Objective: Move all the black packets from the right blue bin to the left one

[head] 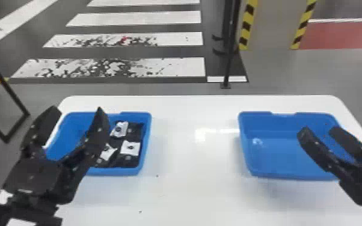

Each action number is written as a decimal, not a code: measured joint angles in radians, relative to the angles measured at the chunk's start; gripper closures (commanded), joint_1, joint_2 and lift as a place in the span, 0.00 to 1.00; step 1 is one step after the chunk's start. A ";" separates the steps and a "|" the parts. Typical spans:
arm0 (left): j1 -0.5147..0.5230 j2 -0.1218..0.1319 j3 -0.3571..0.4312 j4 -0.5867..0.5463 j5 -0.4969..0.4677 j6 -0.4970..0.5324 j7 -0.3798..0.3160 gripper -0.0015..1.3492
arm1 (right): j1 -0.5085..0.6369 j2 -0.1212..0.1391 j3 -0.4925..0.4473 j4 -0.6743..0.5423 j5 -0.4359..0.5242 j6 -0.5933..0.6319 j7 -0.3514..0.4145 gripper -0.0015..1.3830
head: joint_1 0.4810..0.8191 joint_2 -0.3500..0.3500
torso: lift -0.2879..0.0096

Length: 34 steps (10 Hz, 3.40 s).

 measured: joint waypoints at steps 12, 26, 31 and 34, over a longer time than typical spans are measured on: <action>0.191 -0.058 0.080 -0.054 -0.080 -0.094 0.021 0.20 | 0.241 0.084 0.030 -0.207 0.312 -0.117 -0.093 0.13 | 0.63 0.59 | 0.50; 0.195 -0.028 0.061 -0.062 -0.041 -0.125 0.018 0.20 | 0.252 0.074 0.028 -0.239 0.338 -0.134 -0.103 0.13 | 0.63 0.56 | 0.50; 0.189 -0.025 0.059 -0.062 -0.037 -0.117 0.018 0.20 | 0.252 0.069 0.036 -0.234 0.338 -0.144 -0.111 0.13 | 0.63 0.56 | 0.50; 0.187 -0.025 0.059 -0.062 -0.035 -0.112 0.018 0.20 | 0.252 0.069 0.036 -0.234 0.338 -0.148 -0.112 0.13 | 0.63 0.56 | 0.50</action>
